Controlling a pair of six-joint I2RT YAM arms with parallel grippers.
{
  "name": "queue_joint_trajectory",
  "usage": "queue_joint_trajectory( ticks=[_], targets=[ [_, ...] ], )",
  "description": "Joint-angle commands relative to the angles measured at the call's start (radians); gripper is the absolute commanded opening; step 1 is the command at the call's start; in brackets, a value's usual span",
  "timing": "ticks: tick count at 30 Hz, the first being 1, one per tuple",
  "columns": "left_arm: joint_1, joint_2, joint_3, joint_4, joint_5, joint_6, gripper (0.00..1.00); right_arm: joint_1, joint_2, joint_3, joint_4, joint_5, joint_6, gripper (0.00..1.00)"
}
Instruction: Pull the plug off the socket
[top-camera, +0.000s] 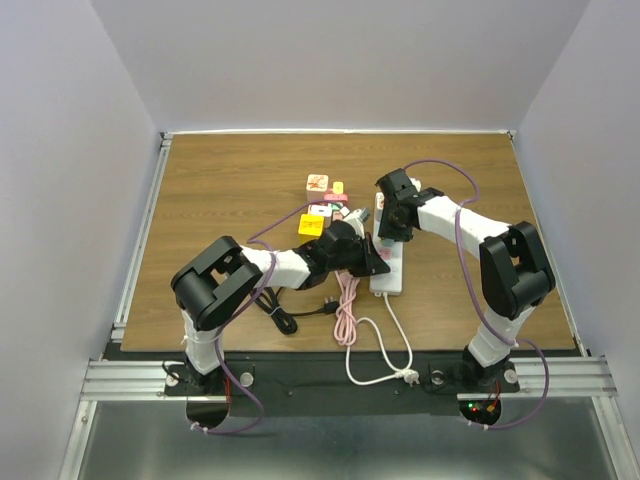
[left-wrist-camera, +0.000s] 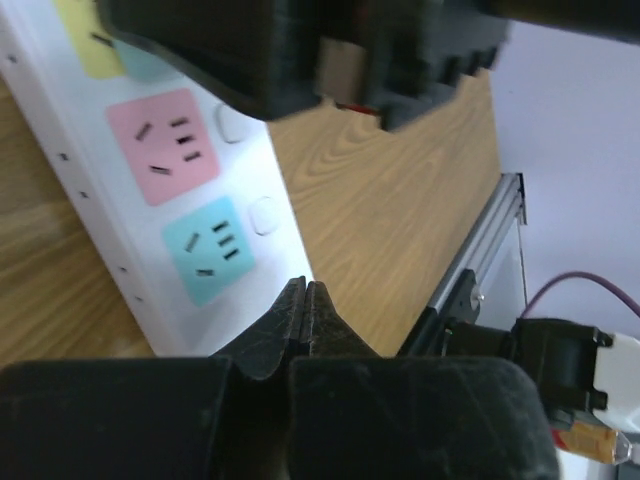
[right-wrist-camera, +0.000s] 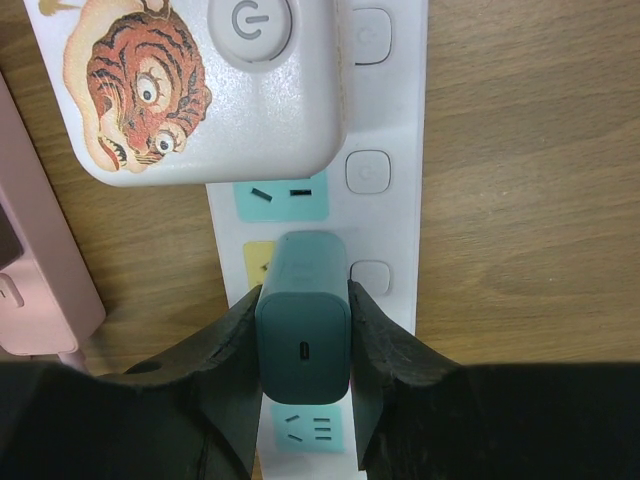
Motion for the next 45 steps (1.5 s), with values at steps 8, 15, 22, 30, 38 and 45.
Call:
queue_joint_trajectory(
  ticks=[8, 15, 22, 30, 38, 45],
  targets=[
    [0.028, 0.085, 0.088, -0.041, -0.112, 0.018, 0.0, -0.003, -0.009, -0.004, 0.003, -0.061, 0.048, 0.0],
    [0.038, 0.158, 0.183, -0.185, -0.197, 0.031, 0.0, 0.0, -0.023, 0.005, -0.007, -0.102, 0.039, 0.0],
    [0.041, 0.253, 0.217, -0.279, -0.221, 0.029, 0.0, -0.001, -0.074, 0.063, -0.055, -0.084, 0.04, 0.01],
    [0.044, 0.286, 0.223, -0.322, -0.218, 0.054, 0.0, 0.0, -0.043, 0.166, -0.139, -0.012, 0.014, 0.0],
    [0.054, 0.27, 0.203, -0.321, -0.206, 0.052, 0.0, -0.001, -0.047, 0.292, -0.267, 0.135, 0.017, 0.01],
    [0.054, 0.174, 0.181, -0.272, -0.185, 0.095, 0.0, -0.175, -0.169, 0.215, -0.288, 0.362, 0.042, 0.01]
  ],
)
